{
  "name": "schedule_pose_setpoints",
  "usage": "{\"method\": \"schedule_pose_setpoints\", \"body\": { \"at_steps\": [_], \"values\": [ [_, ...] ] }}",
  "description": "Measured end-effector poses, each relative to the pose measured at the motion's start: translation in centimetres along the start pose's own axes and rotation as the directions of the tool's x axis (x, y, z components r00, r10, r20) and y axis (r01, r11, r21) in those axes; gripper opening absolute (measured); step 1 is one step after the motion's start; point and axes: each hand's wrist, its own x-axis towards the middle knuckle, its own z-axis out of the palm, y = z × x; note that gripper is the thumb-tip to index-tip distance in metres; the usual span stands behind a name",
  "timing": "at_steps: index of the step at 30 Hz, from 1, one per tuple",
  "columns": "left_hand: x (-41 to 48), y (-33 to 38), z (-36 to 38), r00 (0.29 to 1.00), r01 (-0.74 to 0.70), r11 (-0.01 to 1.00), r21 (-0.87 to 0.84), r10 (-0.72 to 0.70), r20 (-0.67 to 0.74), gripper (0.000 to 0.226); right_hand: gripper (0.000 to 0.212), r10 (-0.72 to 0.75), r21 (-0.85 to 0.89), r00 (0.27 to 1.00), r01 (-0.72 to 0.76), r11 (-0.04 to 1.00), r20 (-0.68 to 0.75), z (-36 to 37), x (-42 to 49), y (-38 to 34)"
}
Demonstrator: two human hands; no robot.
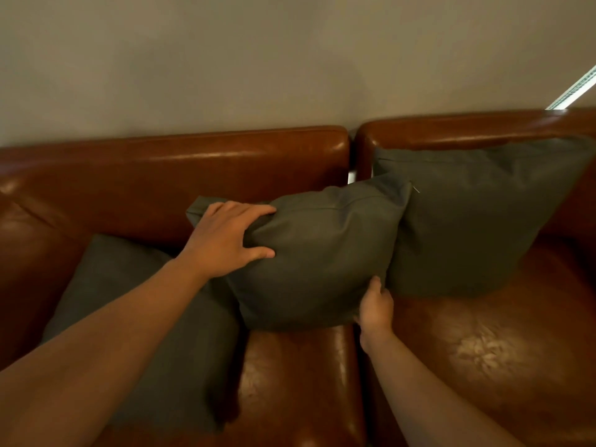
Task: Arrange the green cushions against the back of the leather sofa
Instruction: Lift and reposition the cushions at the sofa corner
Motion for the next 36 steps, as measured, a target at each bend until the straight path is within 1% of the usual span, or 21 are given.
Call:
{"method": "schedule_pose_setpoints", "body": {
  "at_steps": [2,3,4,5,6,7,8,9,10,12,14,15,17,19,21,23,27,30,31,33,36],
  "values": [
    [-0.4,-0.4,-0.3,0.997,0.07,0.995,0.069,-0.069,-0.025,0.095,0.055,-0.309,-0.193,0.948,0.291,0.937,-0.07,0.3,-1.8,-1.6],
    [-0.9,-0.8,-0.4,0.992,0.114,0.989,0.089,-0.109,-0.06,0.099,0.054,-0.478,-0.278,0.876,0.443,0.852,-0.067,0.5,-3.3,-2.6],
    [-1.5,-1.2,-0.3,0.984,0.161,0.984,0.075,-0.153,-0.094,0.098,0.054,-0.641,-0.333,0.766,0.595,0.732,-0.042,0.8,-4.9,-3.5],
    [-2.0,-1.6,-0.1,0.971,0.214,0.977,0.011,-0.212,-0.113,0.093,0.053,-0.789,-0.361,0.614,0.737,0.572,0.004,1.2,-6.4,-4.4],
    [-2.5,-2.0,0.2,0.955,0.265,0.96,-0.092,-0.274,-0.115,0.086,0.05,-0.899,-0.379,0.432,0.845,0.377,0.07,1.8,-7.4,-5.2],
    [-2.9,-2.1,0.5,0.942,0.293,0.934,-0.205,-0.319,-0.108,0.077,0.047,-0.954,-0.396,0.251,0.902,0.17,0.163,2.6,-8.0,-6.0],
    [-3.2,-2.0,0.8,0.934,0.296,0.906,-0.304,-0.341,-0.107,0.069,0.046,-0.953,-0.41,0.117,0.912,-0.009,0.281,3.6,-8.3,-6.8],
    [-3.4,-1.8,1.1,0.929,0.287,0.877,-0.386,-0.353,-0.11,0.059,0.05,-0.904,-0.421,0.055,0.896,-0.142,0.423,4.8,-8.5,-7.6],
    [-3.6,-1.5,1.3,0.926,0.272,0.852,-0.447,-0.358,-0.118,0.048,0.062,-0.812,-0.437,0.07,0.868,-0.237,0.58,6.2,-8.7,-8.5],
    [-4.0,-0.9,1.9,0.919,0.231,0.824,-0.517,-0.36,-0.163,0.038,0.096,-0.521,-0.464,0.233,0.803,-0.374,0.822,8.9,-8.9,-9.9],
    [-4.8,-1.0,2.7,0.894,0.165,0.788,-0.593,-0.373,-0.247,0.037,0.121,-0.274,-0.458,0.369,0.759,-0.463,0.888,11.1,-8.6,-10.5],
    [-5.2,-1.3,3.1,0.866,0.134,0.748,-0.65,-0.407,-0.289,0.038,0.125,-0.221,-0.451,0.394,0.745,-0.491,0.892,11.9,-8.4,-10.5],
    [-6.2,-1.8,4.0,0.793,0.104,0.59,-0.801,-0.535,-0.291,0.045,0.114,-0.238,-0.453,0.386,0.736,-0.504,0.891,12.7,-8.1,-10.2],
    [-7.3,-2.1,5.1,0.741,0.138,0.421,-0.896,-0.644,-0.189,0.05,0.093,-0.331,-0.46,0.33,0.737,-0.495,0.884,12.6,-7.9,-10.2],
    [-8.5,-2.4,7.1,0.69,0.232,0.319,-0.919,-0.72,-0.076,0.05,0.077,-0.421,-0.465,0.269,0.743,-0.481,0.866,11.7,-8.1,-10.4],
    [-9.4,-2.7,9.4,0.627,0.324,0.23,-0.918,-0.779,0.026,0.046,0.07,-0.495,-0.471,0.226,0.757,-0.453,0.839,10.6,-8.5,-10.8],
    [-11.0,-3.1,13.5,0.536,0.513,0.06,-0.856,-0.802,0.265,0.039,0.068,-0.559,-0.47,0.204,0.793,-0.387,0.804,8.3,-9.5,-11.9],
    [-11.6,-3.1,15.2,0.467,0.566,-0.115,-0.816,-0.771,0.432,0.037,0.067,-0.627,-0.465,0.167,0.814,-0.347,0.761,6.0,-10.8,-13.0],
    [-11.6,-2.8,15.3,0.447,0.567,-0.175,-0.805,-0.755,0.479,0.033,0.067,-0.656,-0.461,0.157,0.827,-0.321,0.738,5.2,-11.4,-13.6],
    [-11.3,-1.9,15.1,0.424,0.544,-0.279,-0.791,-0.723,0.546,0.03,0.064,-0.722,-0.452,0.194,0.873,-0.182,0.665,3.4,-12.7,-15.4],
    [-11.2,-0.7,14.7,0.45,0.468,-0.407,-0.785,-0.655,0.608,0.052,0.056,-0.827,-0.393,0.254,0.919,0.043,0.502,0.5,-13.6,-18.5]
  ]
}}
